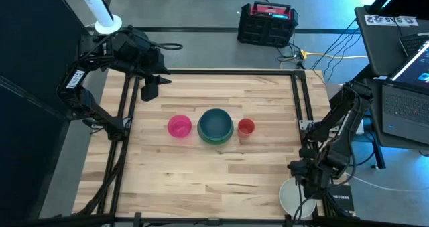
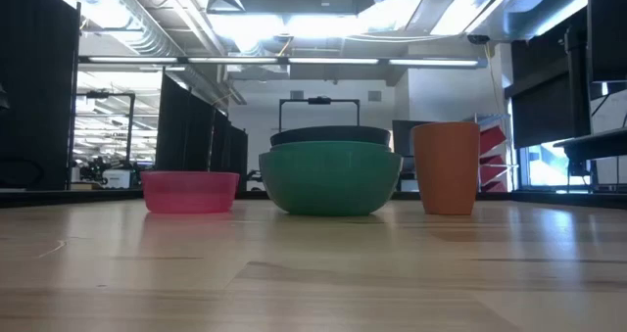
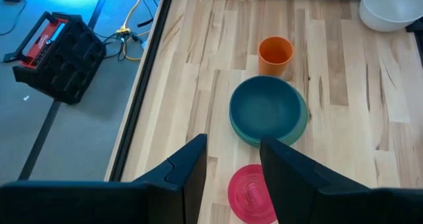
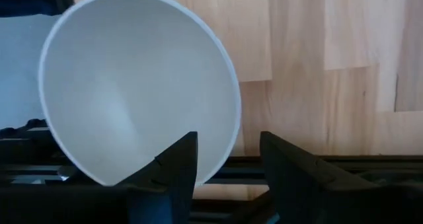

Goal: Nest bowls inside each other
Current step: Stack the white bowl on the blue bowl

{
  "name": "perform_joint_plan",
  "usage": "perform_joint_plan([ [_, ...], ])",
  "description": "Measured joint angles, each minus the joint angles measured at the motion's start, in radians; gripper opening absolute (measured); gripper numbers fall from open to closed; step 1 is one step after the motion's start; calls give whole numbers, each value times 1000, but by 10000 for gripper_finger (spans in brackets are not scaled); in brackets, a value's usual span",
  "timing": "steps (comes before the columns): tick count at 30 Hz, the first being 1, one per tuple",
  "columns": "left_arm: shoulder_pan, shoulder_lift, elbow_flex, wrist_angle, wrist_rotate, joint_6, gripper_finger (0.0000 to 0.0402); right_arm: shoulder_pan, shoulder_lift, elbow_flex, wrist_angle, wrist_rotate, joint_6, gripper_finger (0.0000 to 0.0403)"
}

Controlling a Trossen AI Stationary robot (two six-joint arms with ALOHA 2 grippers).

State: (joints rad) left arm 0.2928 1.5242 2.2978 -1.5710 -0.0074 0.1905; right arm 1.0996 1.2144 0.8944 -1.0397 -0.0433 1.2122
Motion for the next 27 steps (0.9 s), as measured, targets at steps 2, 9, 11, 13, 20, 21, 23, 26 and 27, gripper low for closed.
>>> perform_joint_plan([
  [2,0,0,0,0,0,-2,124,0,0,-7,1,5,6,152],
  [9,0,0,0,0,0,-3,124,0,0,-78,73,5,41,152],
  [11,0,0,0,0,0,-2,124,0,0,-91,104,5,52,152],
  [13,0,0,0,0,0,-2,124,0,0,-108,119,5,70,151],
  [20,0,0,0,0,-1,1,124,0,4,-182,176,0,125,139],
  [21,0,0,0,0,-1,1,124,0,4,-193,185,-1,133,137],
  [23,0,0,0,0,-1,2,124,0,5,-214,201,-3,149,134],
  [26,0,0,-1,0,-1,4,125,0,7,-246,225,-5,173,129],
  [27,0,0,-1,0,-1,4,125,0,7,-254,231,-10,184,119],
])
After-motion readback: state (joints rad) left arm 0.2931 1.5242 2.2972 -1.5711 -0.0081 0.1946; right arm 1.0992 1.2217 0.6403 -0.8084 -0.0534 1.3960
